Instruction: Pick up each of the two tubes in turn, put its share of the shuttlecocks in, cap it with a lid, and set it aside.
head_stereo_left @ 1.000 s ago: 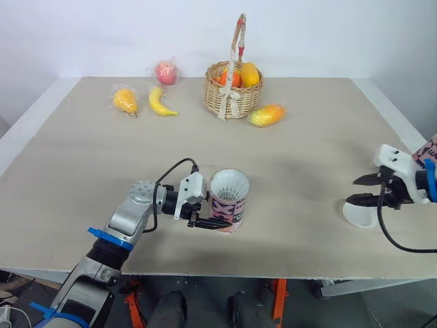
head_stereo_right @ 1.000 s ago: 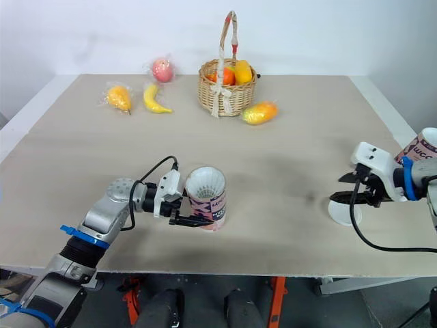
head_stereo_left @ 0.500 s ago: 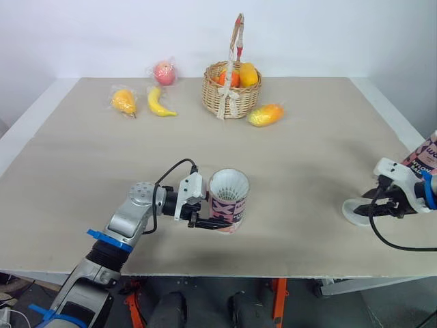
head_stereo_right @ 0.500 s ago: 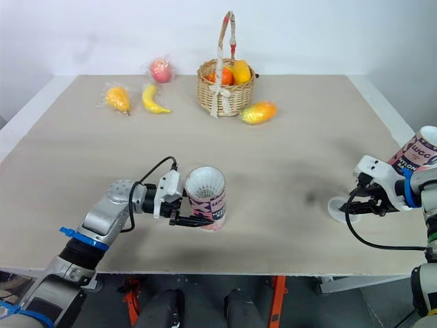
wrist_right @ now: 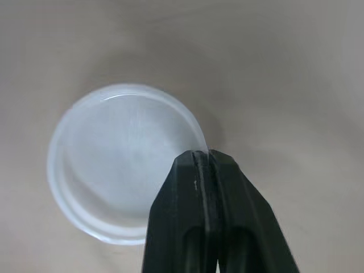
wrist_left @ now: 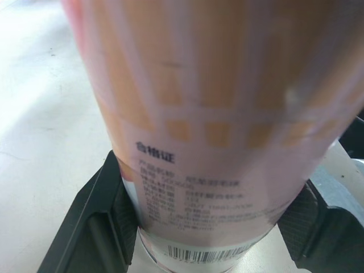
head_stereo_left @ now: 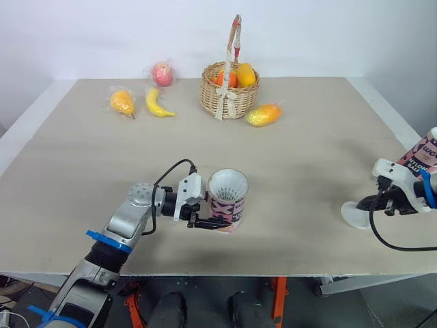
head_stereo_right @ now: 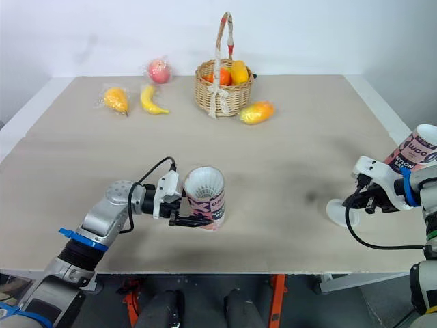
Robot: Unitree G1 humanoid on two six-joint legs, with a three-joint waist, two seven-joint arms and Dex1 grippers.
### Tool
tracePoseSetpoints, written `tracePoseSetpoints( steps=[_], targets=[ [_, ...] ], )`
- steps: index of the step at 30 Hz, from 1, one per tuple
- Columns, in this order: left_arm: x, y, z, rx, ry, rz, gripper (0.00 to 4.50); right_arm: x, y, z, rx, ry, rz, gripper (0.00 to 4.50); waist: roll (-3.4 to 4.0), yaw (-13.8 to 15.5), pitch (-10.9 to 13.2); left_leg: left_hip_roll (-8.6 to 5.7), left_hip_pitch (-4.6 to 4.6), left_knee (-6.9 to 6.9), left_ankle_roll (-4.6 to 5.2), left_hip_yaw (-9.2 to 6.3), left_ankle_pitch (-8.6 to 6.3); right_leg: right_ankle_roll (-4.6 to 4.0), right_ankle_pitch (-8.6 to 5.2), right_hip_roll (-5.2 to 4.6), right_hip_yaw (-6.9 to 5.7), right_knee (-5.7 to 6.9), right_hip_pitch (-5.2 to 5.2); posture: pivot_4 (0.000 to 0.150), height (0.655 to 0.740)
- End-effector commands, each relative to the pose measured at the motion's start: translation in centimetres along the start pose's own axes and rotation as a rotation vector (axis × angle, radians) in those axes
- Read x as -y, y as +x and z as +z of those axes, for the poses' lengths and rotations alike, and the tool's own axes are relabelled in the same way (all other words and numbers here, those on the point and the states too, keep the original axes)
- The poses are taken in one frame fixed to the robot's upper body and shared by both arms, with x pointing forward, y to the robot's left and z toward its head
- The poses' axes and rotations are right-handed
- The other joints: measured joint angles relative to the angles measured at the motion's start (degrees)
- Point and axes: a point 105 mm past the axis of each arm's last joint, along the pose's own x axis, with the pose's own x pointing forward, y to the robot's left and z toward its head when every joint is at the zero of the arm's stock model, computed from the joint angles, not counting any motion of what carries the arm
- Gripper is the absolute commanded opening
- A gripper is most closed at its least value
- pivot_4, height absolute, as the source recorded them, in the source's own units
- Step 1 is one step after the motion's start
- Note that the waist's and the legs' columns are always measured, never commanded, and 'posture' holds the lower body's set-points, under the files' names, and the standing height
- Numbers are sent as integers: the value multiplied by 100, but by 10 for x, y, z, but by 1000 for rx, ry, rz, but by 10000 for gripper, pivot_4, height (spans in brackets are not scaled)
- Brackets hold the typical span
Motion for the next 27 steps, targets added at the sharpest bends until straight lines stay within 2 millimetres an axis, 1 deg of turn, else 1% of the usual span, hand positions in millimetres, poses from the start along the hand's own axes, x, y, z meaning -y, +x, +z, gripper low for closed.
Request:
tracePoseSetpoints(
  steps=[1, 3, 4, 5, 6, 8, 9, 11, 12, 13, 15, 20, 22, 27],
  targets=[
    [0, 1, 1, 16, -11, 5, 29317, 2, -17, 16, 39, -52, -22, 890, 0, 0, 0, 0, 0, 0, 0, 1, 0, 1, 1, 0, 2, 0, 0, 1500, 7400],
    [0, 1, 0, 22, -32, 4, 29317, 2, -22, 39, 80, -113, -38, 890, 0, -2, 0, 0, 1, 0, 0, 5, 0, 4, 2, 0, 6, 0, -1, 1500, 7400],
    [0, 1, 0, 22, -37, 0, 29317, -2, -26, 52, 107, -155, -31, 890, 1, -3, 0, 0, 1, 0, 0, 7, 0, 6, 2, 0, 8, 0, -2, 1500, 7400],
    [0, 1, -1, 19, -43, -3, 29317, -8, -29, 67, 137, -203, -13, 890, 2, -3, 0, 0, 1, 0, 0, 8, 0, 14, -2, 0, 9, 0, -3, 1500, 7400],
    [1, 1, -2, 15, -46, -7, 29317, -20, -34, 89, 192, -275, 17, 890, 3, -4, 0, 1, 1, 0, 0, 8, 0, 26, -9, 0, 10, 0, -4, 1500, 7400],
    [1, 0, -3, 5, -53, -15, 29317, -43, -44, 124, 293, -382, 74, 890, 10, -10, -3, 4, 1, -2, 0, 7, 0, 29, -11, 4, 10, 0, -6, 1500, 7400],
    [2, 0, -4, -3, -57, -25, 29317, -61, -52, 147, 368, -450, 116, 890, 11, -8, -3, 5, 1, -2, 0, 5, 0, 30, -12, 5, 10, 0, -6, 1500, 7400],
    [3, -2, -7, -23, -66, -40, 29317, -95, -65, 183, 489, -577, 195, 890, 11, -15, -3, 8, 0, -3, -1, -1, 0, 33, -14, 10, 7, 0, -7, 1500, 7400],
    [4, -3, -9, -41, -65, -51, 29317, -120, -72, 203, 560, -657, 261, 890, 10, -10, -3, 12, 0, -3, -1, -8, -1, 32, -14, 12, 7, 0, -8, 1500, 7400],
    [4, -4, -10, -55, -64, -59, 29317, -137, -75, 214, 594, -720, 307, 890, 9, -13, -2, 12, -1, -4, -1, -12, -1, 33, -15, 15, 3, 0, -8, 1500, 7400],
    [4, -5, -12, -78, -62, -76, 29317, -157, -73, 230, 615, -818, 341, 890, 1, -9, -5, 17, -4, -5, -1, -17, -1, 28, -20, 20, -10, 0, -9, 1500, 7400],
    [4, -8, -11, -114, -63, -116, 29317, -164, -59, 260, 586, -947, 301, 890, -14, -1, -9, 25, -8, -4, -3, -14, -2, 18, -22, 4, -25, -2, -12, 1500, 7400],
    [5, -9, -12, -131, -60, -124, 29317, -170, -54, 270, 561, -1038, 283, 890, -14, -2, -9, 25, -13, -4, -3, -7, -2, 12, -16, -2, -22, -2, -23, 1500, 7400],
    [4, -10, -12, -137, -55, -117, 29317, -174, -37, 282, 484, -1196, 216, 890, -14, -3, -9, 28, -16, -10, 2, -10, -5, -10, -15, 10, -35, -2, -29, 1500, 7400]
  ],
)
